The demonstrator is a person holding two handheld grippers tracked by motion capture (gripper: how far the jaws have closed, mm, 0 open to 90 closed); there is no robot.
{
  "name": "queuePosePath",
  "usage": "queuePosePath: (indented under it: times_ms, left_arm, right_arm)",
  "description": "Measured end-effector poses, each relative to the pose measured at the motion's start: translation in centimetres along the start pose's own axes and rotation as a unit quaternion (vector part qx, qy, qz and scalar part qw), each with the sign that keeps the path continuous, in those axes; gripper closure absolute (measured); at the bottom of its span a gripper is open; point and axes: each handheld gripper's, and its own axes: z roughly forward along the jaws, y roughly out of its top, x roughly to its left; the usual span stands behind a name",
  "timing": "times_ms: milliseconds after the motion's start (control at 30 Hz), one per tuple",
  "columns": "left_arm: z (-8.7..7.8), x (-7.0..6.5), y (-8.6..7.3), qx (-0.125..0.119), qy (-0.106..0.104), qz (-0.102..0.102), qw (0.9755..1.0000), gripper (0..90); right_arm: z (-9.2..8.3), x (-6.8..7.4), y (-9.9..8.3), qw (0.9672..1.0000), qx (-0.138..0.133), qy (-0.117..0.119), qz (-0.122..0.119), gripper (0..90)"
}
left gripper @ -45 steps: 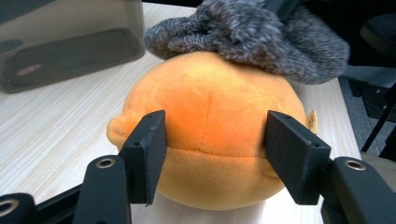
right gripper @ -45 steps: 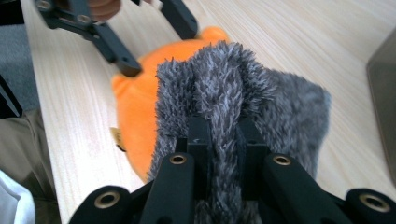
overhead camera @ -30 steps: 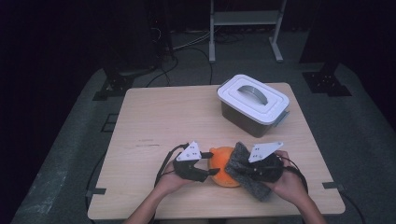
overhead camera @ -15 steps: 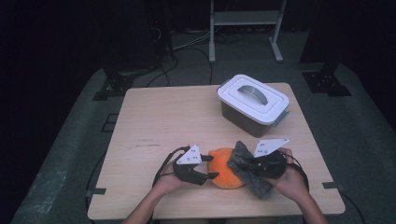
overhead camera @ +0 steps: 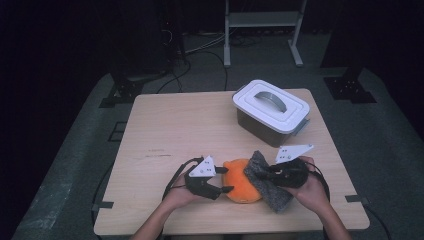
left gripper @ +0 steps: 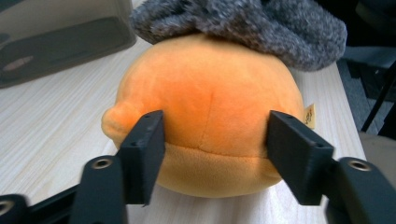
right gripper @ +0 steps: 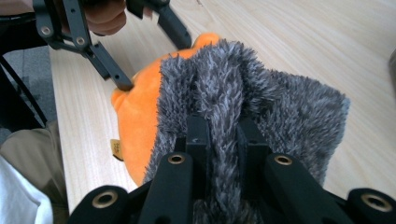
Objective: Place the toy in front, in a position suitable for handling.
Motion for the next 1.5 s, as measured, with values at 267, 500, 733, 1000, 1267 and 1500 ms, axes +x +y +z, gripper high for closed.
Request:
queuePosePath:
  times_ms: [267,500,733,1000,1267,1500]
  left_arm:
    - [0.2,0.0,0.1,-0.005,0.000,-0.011,0.9999,30.7]
    - [0.7,-1.2,0.6,-0.003,-0.001,0.033,0.9994,32.4]
    - [0.5,-0.8,0.1,0.003,-0.002,0.028,0.9996,32.7]
    - [0.4,-1.0,0.1,0.004,-0.007,0.041,0.9991,33.2]
    - [0.4,-0.9,0.0,0.003,-0.013,0.044,0.9990,33.1]
    - [0.2,-0.9,0.2,-0.022,-0.024,0.012,0.9994,27.4]
  right_arm:
    - [-0.3,0.7,0.4,1.0000,-0.002,0.001,-0.009,78.0]
    - [0.1,2.4,2.7,0.9987,-0.022,0.000,-0.045,77.8]
    - [0.2,1.3,1.3,0.9993,0.016,0.014,-0.031,77.6]
    - [-0.8,0.6,1.2,0.9998,-0.005,0.019,-0.009,77.4]
    - [0.7,0.9,2.5,0.9996,-0.005,0.008,-0.026,77.0]
    - [0.1,0.2,1.1,0.9994,0.009,0.034,-0.003,77.3]
